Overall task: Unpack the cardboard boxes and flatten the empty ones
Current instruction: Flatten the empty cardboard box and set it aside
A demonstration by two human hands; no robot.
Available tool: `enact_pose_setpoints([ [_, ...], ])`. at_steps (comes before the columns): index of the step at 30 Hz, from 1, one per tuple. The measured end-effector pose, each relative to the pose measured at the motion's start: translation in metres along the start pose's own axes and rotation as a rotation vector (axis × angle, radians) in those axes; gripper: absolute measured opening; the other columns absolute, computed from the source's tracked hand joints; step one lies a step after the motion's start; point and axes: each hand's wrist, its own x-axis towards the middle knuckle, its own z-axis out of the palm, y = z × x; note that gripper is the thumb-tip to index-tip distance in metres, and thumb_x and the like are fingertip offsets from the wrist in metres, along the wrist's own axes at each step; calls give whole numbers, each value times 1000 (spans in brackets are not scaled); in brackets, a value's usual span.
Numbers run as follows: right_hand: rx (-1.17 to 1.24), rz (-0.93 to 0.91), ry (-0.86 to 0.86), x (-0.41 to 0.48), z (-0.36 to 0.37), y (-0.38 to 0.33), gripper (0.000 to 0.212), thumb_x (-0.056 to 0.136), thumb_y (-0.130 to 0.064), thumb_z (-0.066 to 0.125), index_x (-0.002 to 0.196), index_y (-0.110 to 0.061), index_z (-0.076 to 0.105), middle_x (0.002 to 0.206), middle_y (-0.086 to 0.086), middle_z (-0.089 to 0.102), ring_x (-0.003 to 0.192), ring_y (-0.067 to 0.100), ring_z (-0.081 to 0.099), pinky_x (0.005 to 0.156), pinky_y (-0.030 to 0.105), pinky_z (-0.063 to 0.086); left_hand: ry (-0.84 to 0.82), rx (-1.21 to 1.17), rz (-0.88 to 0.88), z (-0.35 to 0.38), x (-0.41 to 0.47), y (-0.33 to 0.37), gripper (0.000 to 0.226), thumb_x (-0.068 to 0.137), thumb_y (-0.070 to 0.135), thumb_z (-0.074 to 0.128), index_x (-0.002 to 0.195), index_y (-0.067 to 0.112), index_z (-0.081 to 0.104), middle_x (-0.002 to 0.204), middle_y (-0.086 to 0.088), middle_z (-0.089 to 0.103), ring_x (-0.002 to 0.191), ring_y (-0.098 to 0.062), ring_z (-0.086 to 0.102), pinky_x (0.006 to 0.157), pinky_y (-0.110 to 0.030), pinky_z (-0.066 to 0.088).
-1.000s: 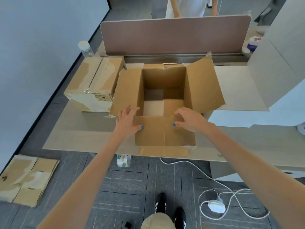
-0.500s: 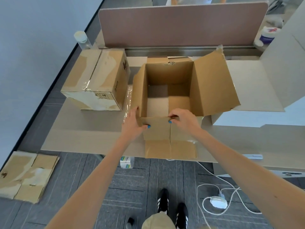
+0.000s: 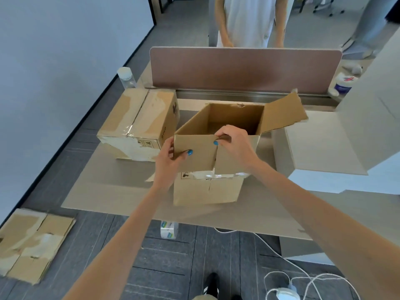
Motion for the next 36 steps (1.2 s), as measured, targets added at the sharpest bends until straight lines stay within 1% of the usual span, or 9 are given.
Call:
enact_pose_setpoints([
  [2,42,20,16,8,-4,-9,15,85,0,67,95,-10,63,94,5,63,87,13,59,80,20,51,53,-9,51,-5,1,14,39,91,7,67,127,12,55,114,0,63,91,5,55,74,-9,48],
  [6,-114,-2,59,25,-12,-25,36,82,-10,74,111,-14,52,112,3,52,99,13,48,85,19,45,98,25,122,-11,3,30,28,88,19,64,114,25,57,102,13,63,91,-5,55,83,-49,55],
  [8,-232,-65,35,35,-19,-34,45,82,-14,74,121,-15,52,126,4,48,114,16,44,96,24,39,115,53,137,-12,2,39,25,85,27,59,110,31,56,100,14,62,94,-13,56,81,-54,53],
  [11,-334,-212,-53,46,-29,-44,41,84,-12,70,122,-20,57,124,-2,54,117,18,46,102,36,39,152,104,167,-12,3,55,20,85,27,57,104,32,56,94,12,62,90,-15,56,77,-50,52],
  [17,-324,-250,-44,59,-64,-72,19,93,-6,54,96,-22,65,88,-10,62,83,11,48,77,29,31,190,205,252,-24,12,92,17,89,15,64,102,26,62,86,7,63,79,-16,52,64,-32,36],
  [25,-241,-237,-3,68,-109,-90,23,89,-3,51,92,-25,58,83,-14,56,88,11,51,79,42,48,31,260,462,-48,29,147,41,84,32,72,119,41,54,107,14,64,96,-12,59,81,-37,53],
  [31,-132,-182,98,69,-135,-93,31,85,-2,58,86,-33,56,91,-9,63,85,12,61,82,43,51,-10,636,489,-77,35,175,67,73,41,82,128,30,45,108,17,58,100,-11,54,88,-34,42],
  [33,-118,-178,114,67,-142,-93,32,84,-1,60,86,-33,57,90,-11,64,84,10,61,81,44,52,-61,666,432,-86,38,174,62,72,42,83,122,31,48,102,16,61,93,-12,58,80,-33,45],
  [36,-84,-180,129,65,-151,-93,28,85,0,62,88,-28,61,91,-11,65,85,10,64,81,45,53,-17,674,448,-92,41,174,25,83,24,74,96,32,54,85,10,66,79,-15,62,65,-32,43],
])
